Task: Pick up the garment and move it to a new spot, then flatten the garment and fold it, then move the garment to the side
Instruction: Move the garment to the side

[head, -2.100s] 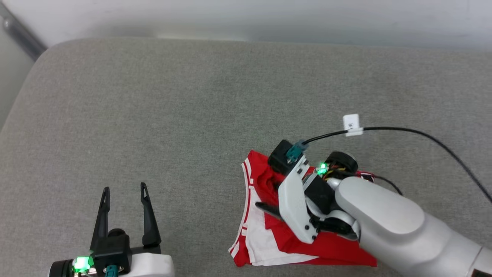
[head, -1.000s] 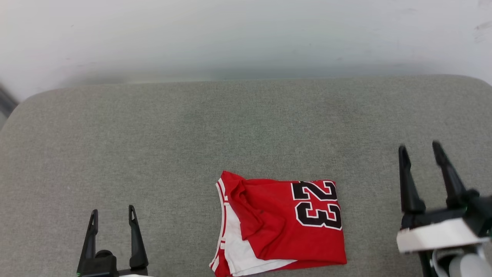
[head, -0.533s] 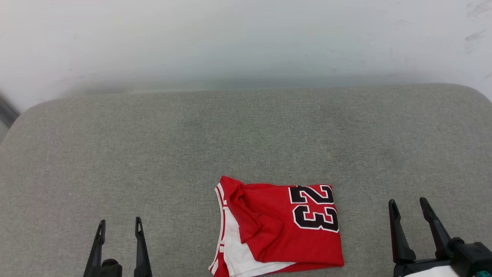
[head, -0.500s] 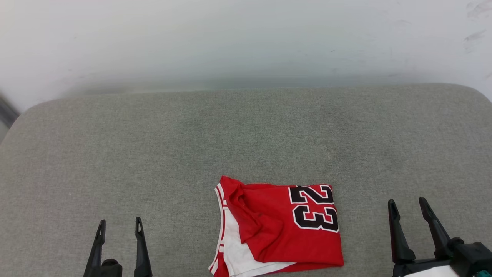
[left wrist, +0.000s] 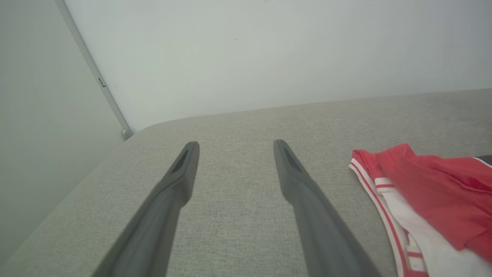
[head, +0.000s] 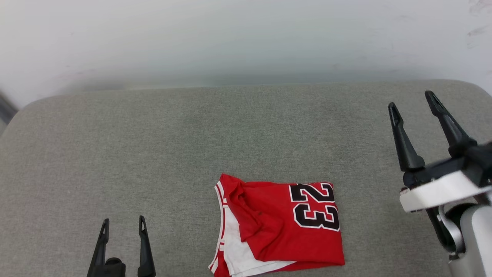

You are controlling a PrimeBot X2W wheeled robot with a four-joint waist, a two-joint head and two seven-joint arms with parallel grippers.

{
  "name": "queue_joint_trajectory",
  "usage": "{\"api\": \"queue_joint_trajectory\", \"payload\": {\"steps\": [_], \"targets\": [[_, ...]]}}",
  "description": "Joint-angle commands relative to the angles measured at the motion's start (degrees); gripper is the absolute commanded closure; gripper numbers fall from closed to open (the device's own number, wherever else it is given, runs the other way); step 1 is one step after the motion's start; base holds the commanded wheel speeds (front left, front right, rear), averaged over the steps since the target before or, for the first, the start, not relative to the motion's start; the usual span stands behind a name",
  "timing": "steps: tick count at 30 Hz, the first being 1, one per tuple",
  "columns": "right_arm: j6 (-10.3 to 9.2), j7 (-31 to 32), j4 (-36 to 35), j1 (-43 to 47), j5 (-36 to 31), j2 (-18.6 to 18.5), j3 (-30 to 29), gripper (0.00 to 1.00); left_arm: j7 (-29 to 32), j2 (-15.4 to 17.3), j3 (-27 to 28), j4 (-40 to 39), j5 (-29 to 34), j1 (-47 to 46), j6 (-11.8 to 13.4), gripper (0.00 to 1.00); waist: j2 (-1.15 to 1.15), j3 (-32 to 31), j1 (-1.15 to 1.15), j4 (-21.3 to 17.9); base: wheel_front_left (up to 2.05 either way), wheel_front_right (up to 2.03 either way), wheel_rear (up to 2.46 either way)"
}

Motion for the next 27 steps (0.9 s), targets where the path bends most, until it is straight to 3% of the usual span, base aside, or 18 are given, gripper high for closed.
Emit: {"api": "queue_joint_trajectory", "payload": {"steps": [1,6,10,14,19,27], "targets": [[-0.03,3.1,0.95,-2.23,1.33,-1.76,1.51,0.0,-0.26,-0.18,-0.19,0.17,-0.05,-0.77,-0.2,0.0,0.0,0.23,0.0,0.28,0.0,0.0,0.0],[-0.04,26.96,4.78,-8.31,13.74,-9.71,10.02,0.0,-0.26,-0.33,-0.43,0.3,0.08,-1.56,-0.36,0.0,0.0,1.02,0.0,0.89,0.0,0.0,0.0],[-0.03,44.78,7.03,-8.66,29.92,-13.89,13.44,0.0,-0.26,-0.5,-0.54,0.12,0.03,-2.23,-0.36,0.0,0.0,2.05,0.0,1.21,0.0,0.0,0.0],[-0.03,58.24,8.23,-6.38,44.43,-16.72,15.33,0.0,-0.26,-0.56,-0.97,0.21,0.12,-3.05,-0.9,0.0,0.0,3.47,0.0,2.08,0.0,0.0,0.0],[-0.02,60.52,9.48,-5.19,50.11,-15.87,14.95,0.0,-0.26,-0.63,-1.47,0.4,0.15,-5.47,-1.34,0.0,0.0,6.31,0.0,3.56,0.0,0.0,0.0],[-0.02,60.91,16.43,-8.11,51.43,-11.16,17.28,0.0,-0.26,-1.15,-2.55,1.19,-0.03,-9.48,-2.17,0.0,0.0,11.05,0.0,6.15,0.0,0.0,0.0]]}}
